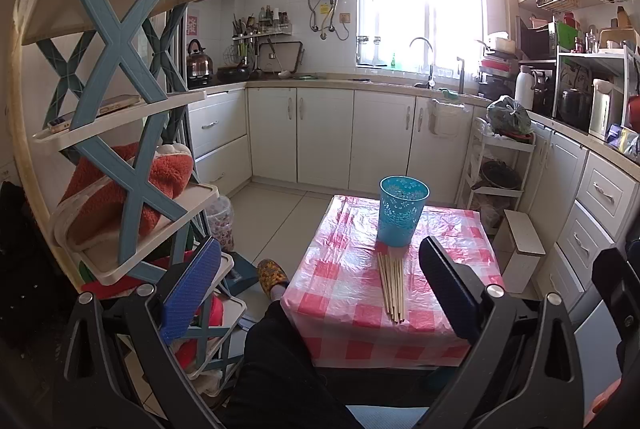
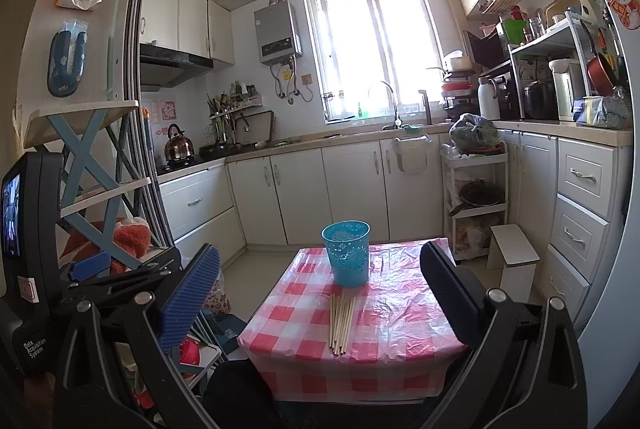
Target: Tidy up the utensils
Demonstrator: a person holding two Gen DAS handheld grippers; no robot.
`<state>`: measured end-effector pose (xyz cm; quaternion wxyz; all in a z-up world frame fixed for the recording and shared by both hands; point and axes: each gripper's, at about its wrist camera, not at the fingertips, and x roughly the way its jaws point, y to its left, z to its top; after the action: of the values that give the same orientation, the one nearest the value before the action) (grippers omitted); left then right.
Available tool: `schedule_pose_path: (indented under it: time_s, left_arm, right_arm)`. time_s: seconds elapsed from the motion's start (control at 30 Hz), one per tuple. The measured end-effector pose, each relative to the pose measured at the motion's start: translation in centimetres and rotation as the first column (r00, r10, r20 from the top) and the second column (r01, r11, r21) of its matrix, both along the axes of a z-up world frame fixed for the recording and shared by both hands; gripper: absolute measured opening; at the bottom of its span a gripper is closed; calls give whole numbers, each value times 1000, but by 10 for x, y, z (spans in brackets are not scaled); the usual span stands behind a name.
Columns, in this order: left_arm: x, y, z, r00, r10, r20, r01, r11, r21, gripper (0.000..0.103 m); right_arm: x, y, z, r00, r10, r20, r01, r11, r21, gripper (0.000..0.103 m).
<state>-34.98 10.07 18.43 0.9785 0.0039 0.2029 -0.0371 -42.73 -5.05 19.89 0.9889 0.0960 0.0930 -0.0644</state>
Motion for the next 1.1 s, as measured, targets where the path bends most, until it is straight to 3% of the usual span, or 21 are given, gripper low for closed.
schedule_pose_path:
  time_s: [0.63,0.87,0.97,1.1]
  left_arm:
    - [10,-6,-5,1000,-6,-27,6,1000,6,95]
    - [68,-24,-24,990,-64,-122,65,998,-1,95]
    - [109,-36,-46,972,-118,-202,120,993,-4,95]
    - [156,-48,-78,952,-113,-284,123,992,18,95]
  right_arm:
    - [13,2,-6,999,-2,-35,2,1000,-4,96]
    - [61,-15,-24,992,-18,-122,17,1000,-15,96]
    - [91,-31,-44,981,-38,-192,37,999,-9,96]
    - [140,-57,-84,945,-41,-325,53,998,30,96]
